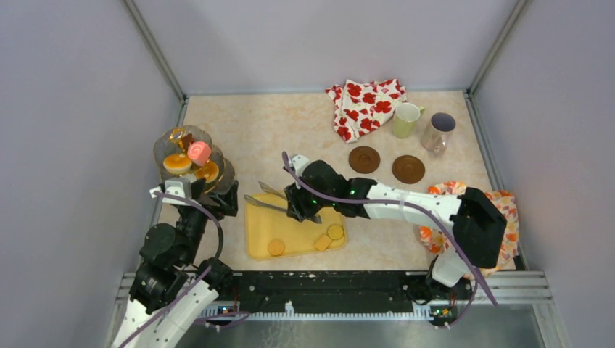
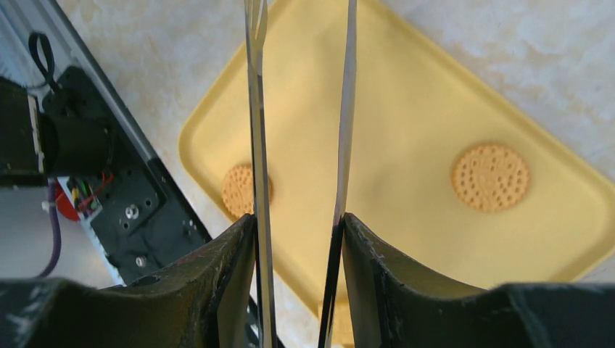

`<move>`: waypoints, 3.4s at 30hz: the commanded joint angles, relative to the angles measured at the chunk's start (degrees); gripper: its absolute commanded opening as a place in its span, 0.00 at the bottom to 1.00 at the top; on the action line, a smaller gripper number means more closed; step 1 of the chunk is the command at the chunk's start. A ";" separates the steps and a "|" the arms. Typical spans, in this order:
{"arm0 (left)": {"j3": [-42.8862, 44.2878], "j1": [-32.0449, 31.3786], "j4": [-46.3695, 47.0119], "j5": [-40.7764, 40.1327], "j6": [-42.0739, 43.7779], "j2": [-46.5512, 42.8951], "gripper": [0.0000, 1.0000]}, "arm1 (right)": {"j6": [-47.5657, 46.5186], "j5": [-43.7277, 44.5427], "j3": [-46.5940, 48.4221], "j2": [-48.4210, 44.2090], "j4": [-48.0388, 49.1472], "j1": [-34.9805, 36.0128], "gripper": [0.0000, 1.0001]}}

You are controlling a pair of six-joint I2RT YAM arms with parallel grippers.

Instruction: Serve the afternoon tea

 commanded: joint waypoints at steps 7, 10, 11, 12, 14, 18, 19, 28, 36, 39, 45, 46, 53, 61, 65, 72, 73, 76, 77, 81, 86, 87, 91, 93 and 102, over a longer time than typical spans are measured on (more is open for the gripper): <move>-0.56 0.17 2.59 0.34 1.17 0.68 0.99 | -1.39 -2.55 -12.29 -12.42 -0.53 5.34 0.47; -0.65 0.12 2.71 0.29 1.17 0.63 0.99 | -2.46 1.07 -12.91 -13.18 -4.30 7.75 0.47; -0.67 0.11 2.79 0.18 1.17 0.65 0.99 | -2.48 1.53 -13.43 -13.63 -4.54 8.15 0.47; -0.78 0.13 2.88 0.18 1.17 0.68 0.99 | -2.34 1.76 -14.00 -14.38 -4.54 8.36 0.47; -0.77 0.16 2.95 0.35 1.23 0.75 0.99 | -2.09 1.92 -15.20 -15.49 -4.55 8.42 0.47; -0.75 0.18 2.69 0.11 1.34 0.76 0.99 | -1.36 1.91 -17.12 -16.62 -5.11 8.43 0.47; -0.70 0.19 2.77 0.15 1.34 0.76 0.99 | -1.12 1.37 -17.63 -16.86 -5.08 8.42 0.47; -0.93 0.11 2.94 0.12 1.52 0.77 0.99 | -0.01 -0.12 -20.03 -19.18 -3.61 8.52 0.47; -0.91 0.12 3.05 0.17 1.61 0.85 0.99 | 0.66 -1.02 -18.43 -21.20 -4.03 8.51 0.46; -0.80 0.15 2.96 0.03 1.61 0.76 0.99 | 0.72 -1.63 -18.72 -21.81 -4.20 8.56 0.46; -0.79 0.16 2.94 0.05 1.61 0.59 0.99 | -0.17 -3.56 -19.02 -20.83 -5.31 8.54 0.46; -0.81 0.12 2.88 0.06 1.52 0.52 0.99 | -0.19 -3.90 -19.11 -20.55 -5.52 8.53 0.47; -0.94 0.11 2.95 -0.29 1.60 0.31 0.99 | -0.20 -1.53 -19.13 -19.82 -8.36 8.51 0.46; -0.84 0.12 2.78 -0.20 1.36 0.07 0.99 | -0.20 7.71 -17.38 -19.00 -13.06 8.51 0.44; -0.90 0.11 2.95 -0.25 1.34 -0.12 0.99 | 0.56 9.83 -16.90 -18.29 -13.50 8.51 0.44; -0.80 0.13 2.85 -0.16 1.39 0.06 0.99 | 0.36 5.22 -17.64 -22.58 -9.57 8.52 0.44; -0.85 0.18 2.77 -0.24 1.36 0.02 0.99 | 0.33 5.21 -17.74 -23.10 -9.43 8.51 0.44; -0.84 0.19 2.88 -0.13 1.34 0.05 0.99 | 0.06 5.42 -18.56 -24.15 -9.04 8.51 0.45; -0.90 0.19 2.92 -0.16 1.34 0.08 0.99 | -0.01 5.56 -19.00 -24.38 -8.72 8.56 0.45; -0.94 0.16 2.96 0.07 1.22 0.40 0.99 | 0.23 5.07 -20.81 -24.04 -7.04 8.56 0.46; -0.82 0.13 2.86 0.03 1.21 0.60 0.99 | 0.18 4.37 -21.92 -23.80 -5.48 8.53 0.46; -0.80 0.16 2.95 -0.05 1.25 0.65 0.99 | 0.02 4.36 -22.08 -23.81 -5.36 8.51 0.46; -0.88 0.12 2.94 0.01 1.30 0.73 0.99 | -0.90 5.34 -22.84 -23.25 -5.99 8.51 0.48; -0.93 0.18 2.98 -0.01 1.28 0.69 0.99 | -1.11 5.21 -23.66 -22.94 -5.72 8.51 0.48; -0.90 0.15 2.99 -0.60 1.43 1.01 0.99 | -0.20 3.58 -25.32 -23.37 -2.76 8.51 0.47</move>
